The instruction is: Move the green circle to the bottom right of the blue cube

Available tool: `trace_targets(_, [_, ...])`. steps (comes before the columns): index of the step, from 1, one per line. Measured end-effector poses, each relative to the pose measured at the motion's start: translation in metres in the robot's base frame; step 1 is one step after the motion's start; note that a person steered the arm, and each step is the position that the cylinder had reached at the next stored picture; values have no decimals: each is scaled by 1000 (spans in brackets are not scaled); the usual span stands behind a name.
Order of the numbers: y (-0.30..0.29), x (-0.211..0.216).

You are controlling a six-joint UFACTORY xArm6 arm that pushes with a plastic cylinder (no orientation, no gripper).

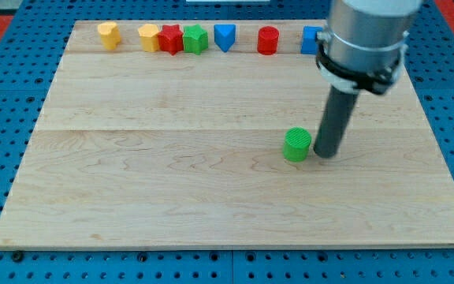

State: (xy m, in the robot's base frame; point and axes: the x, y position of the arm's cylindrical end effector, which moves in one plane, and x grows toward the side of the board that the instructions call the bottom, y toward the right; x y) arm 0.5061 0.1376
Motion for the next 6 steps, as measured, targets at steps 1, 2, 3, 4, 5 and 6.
trace_targets(1, [-3, 36])
trace_targets(2, [-27, -2])
trace_targets(3, [-54, -30])
trace_targets(4, [-99, -32])
trace_targets(5, [-68, -59])
trace_targets(6, [-30, -75])
